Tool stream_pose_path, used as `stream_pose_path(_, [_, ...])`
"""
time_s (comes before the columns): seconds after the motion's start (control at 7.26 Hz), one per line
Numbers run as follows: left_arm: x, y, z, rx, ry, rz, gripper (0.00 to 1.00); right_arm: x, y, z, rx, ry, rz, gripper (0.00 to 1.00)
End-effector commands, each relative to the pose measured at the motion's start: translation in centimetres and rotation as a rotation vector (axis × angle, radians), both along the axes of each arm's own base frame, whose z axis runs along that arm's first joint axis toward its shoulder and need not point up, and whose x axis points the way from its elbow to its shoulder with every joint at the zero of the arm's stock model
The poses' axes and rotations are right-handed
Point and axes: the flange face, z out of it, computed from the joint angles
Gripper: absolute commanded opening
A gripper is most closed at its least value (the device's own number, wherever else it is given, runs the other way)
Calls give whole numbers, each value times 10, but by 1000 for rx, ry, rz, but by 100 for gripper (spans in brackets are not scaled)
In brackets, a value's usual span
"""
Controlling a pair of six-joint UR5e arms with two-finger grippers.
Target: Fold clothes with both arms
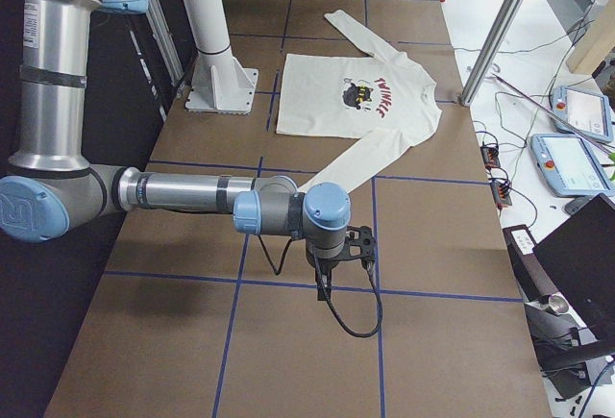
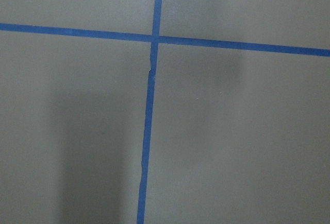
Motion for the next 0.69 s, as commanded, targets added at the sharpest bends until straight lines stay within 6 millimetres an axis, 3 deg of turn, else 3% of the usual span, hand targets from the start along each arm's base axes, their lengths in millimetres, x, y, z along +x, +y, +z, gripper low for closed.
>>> stream_pose_path(0.0, [0,-1,-4,8,1,-1,100,0,-1,-2,5,-1,0,100])
stream_pose_path(0.28, [4,-1,-20,30,43,6,100,0,-2,-7,13,-3,1,100])
stream_pose_path(0.55, [4,-5,-30,64,40,6,100,-1,-17,-29,64,-4,-1,100])
